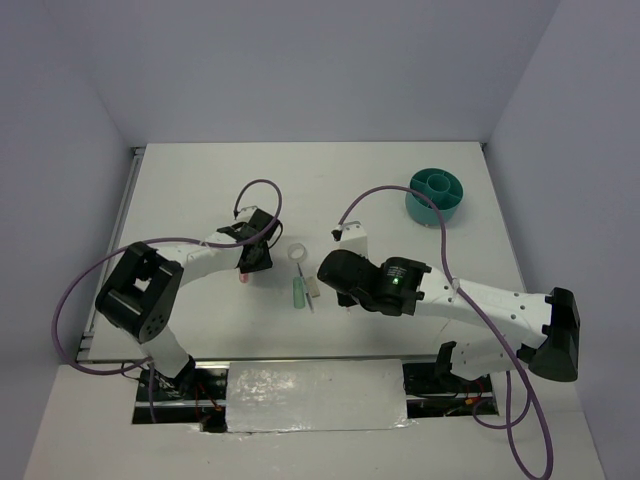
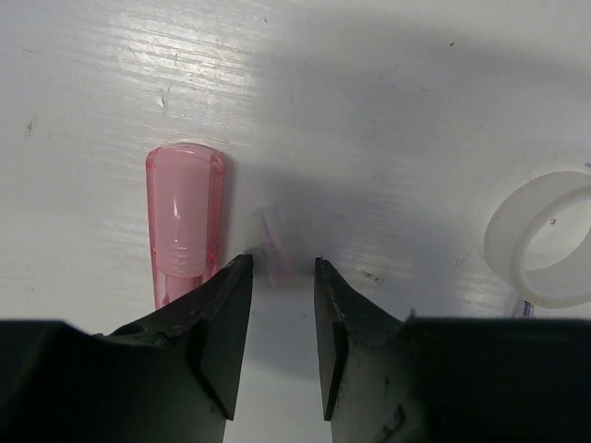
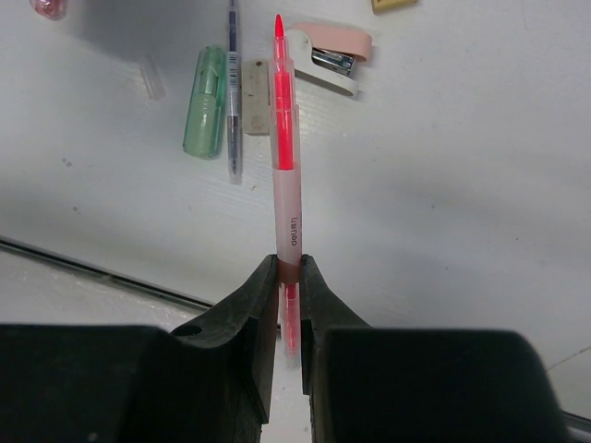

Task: Sort the stationery into containers
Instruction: Close the pen cap on the pen.

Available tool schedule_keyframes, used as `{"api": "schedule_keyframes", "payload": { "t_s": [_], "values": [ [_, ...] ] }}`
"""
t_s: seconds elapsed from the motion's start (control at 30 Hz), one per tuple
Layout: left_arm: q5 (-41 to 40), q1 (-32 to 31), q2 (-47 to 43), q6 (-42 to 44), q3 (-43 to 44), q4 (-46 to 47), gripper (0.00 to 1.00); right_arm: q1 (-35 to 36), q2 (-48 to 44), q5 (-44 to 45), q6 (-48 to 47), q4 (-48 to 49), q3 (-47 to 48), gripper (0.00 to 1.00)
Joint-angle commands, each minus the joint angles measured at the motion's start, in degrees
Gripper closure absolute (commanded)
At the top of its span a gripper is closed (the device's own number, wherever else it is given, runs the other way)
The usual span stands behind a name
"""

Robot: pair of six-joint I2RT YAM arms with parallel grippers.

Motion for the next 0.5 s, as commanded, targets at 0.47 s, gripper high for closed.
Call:
{"api": "schedule_keyframes", "payload": {
  "t_s": [0.47],
  "values": [
    [-0.34, 0.66, 3.31, 0.03, 0.87, 0.43, 0.55, 0.41, -0.49, 0.41, -0.57, 0.83, -0.1, 1.0]
  ]
}}
